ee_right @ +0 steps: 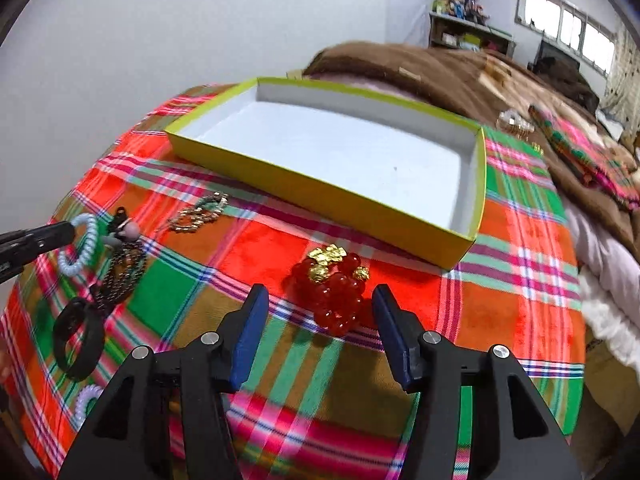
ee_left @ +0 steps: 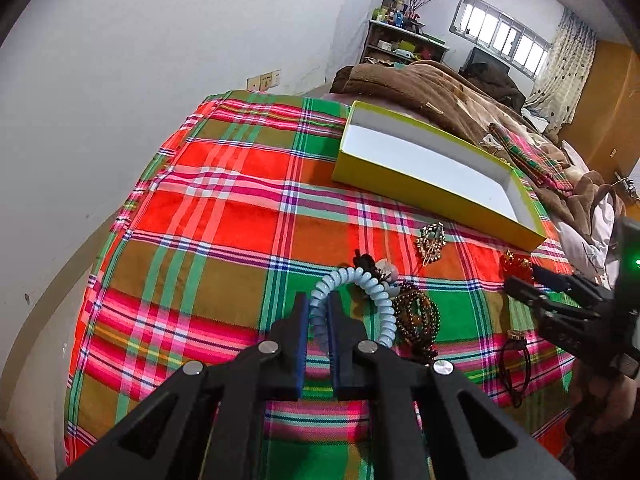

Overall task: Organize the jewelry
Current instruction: 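Carry the hair tie and bead bracelet into the white box and release both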

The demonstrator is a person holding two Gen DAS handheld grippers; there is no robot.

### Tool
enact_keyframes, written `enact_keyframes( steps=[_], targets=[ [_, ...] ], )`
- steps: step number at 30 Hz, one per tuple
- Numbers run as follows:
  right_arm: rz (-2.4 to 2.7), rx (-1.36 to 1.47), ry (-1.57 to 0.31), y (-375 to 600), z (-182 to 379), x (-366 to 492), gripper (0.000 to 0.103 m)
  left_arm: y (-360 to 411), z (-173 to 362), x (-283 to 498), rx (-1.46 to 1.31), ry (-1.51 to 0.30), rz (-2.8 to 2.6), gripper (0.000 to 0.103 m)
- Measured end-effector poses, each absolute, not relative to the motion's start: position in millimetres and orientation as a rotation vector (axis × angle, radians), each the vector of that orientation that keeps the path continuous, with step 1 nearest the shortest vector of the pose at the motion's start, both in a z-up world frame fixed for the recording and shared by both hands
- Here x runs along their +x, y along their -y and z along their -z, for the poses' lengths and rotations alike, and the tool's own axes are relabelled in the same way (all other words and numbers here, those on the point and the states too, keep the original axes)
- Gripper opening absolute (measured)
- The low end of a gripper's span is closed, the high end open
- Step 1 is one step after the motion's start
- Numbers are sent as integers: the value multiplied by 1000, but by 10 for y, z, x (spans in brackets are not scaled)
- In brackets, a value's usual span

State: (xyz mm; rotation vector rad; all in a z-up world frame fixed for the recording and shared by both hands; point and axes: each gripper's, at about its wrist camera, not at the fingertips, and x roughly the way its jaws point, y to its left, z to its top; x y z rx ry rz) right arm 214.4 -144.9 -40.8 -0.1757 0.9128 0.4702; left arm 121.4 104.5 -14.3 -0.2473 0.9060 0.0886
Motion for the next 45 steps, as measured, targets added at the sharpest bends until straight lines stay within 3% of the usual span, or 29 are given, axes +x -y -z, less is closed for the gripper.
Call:
enact_keyframes(
  steps=[1, 6, 7, 8, 27, 45],
  targets=[
    [-465, -172, -913, 1467, 408, 2145, 38, -1047, 137, 1219, -249, -905, -85, 9],
    [-453, -166, -913, 1483, 389, 2144, 35, -1035, 105, 1229, -253, -898, -70, 9],
    [-451, -166, -913, 1485, 382, 2140, 19, -1031, 94, 1234, -253, -896, -67, 9],
    [-449, -165, -915, 1481, 375, 2137, 10, -1027, 79, 1245, -253, -894, -64, 9],
    [-484, -150, -843, 1468, 1, 1991, 10, -814, -206, 1439, -235, -842, 10, 9],
    [-431, -183, -782, 1492, -259, 2449, 10, -629, -333, 2222, -220, -802, 112, 9]
  ],
)
